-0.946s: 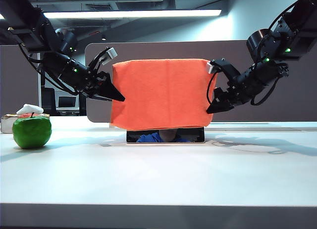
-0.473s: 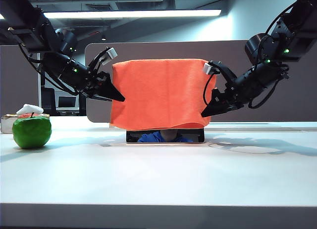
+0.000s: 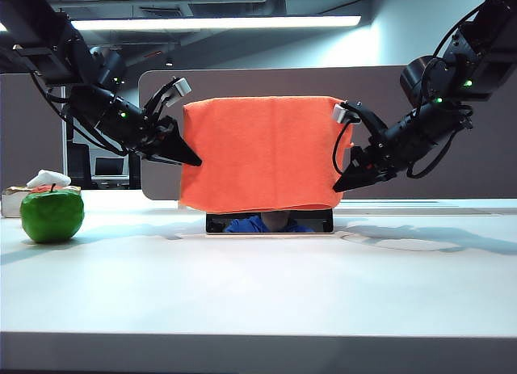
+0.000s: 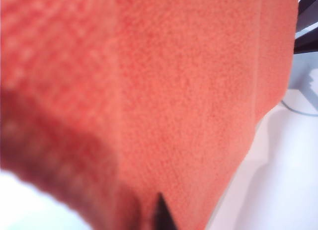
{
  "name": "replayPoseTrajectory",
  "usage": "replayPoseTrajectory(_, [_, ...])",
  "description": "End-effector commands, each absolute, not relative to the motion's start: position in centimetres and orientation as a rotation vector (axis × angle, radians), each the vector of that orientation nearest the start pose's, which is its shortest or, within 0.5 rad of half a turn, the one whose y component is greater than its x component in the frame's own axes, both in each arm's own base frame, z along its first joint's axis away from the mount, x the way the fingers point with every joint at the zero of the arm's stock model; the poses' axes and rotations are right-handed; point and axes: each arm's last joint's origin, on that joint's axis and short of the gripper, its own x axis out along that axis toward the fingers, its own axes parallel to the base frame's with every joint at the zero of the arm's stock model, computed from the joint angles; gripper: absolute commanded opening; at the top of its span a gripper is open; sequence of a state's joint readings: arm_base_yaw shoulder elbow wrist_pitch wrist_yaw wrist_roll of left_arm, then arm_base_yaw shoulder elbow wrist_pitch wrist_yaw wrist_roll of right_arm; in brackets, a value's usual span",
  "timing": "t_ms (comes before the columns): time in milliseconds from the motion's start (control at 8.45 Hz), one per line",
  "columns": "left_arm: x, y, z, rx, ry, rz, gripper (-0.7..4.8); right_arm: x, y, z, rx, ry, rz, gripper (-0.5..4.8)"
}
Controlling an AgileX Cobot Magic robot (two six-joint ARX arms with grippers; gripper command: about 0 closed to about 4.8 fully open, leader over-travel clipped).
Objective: Pick up the cloth from the table and use it to cover the mirror.
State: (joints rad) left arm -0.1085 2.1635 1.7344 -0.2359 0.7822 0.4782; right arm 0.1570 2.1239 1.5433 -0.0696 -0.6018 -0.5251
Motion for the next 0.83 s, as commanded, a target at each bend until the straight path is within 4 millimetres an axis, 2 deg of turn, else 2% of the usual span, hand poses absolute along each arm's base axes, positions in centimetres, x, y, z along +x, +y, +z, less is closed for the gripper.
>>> replayPoseTrajectory(118, [47.78,-7.25,22.13,0.188,0.451,-0.989,0.2,45.96,8.93,18.9,-0.328,0.462,0.881,0.39])
replayPoseTrajectory(473, [47.72,-7.24,22.05,0.184,0.462,-0.99,0.2,45.86,8.92,18.77,-0.324,0.479,0.884,0.38])
replayPoseTrajectory(591, [47.72,-7.24,22.04,0.183,0.463,-0.99,0.2,45.76,8.89,18.64,-0.32,0.499,0.883,0.16])
replayPoseTrajectory(828, [47.66,-7.24,21.95,0.182,0.477,-0.985,0.2,45.67,8.88,18.54,-0.316,0.513,0.885,0.15])
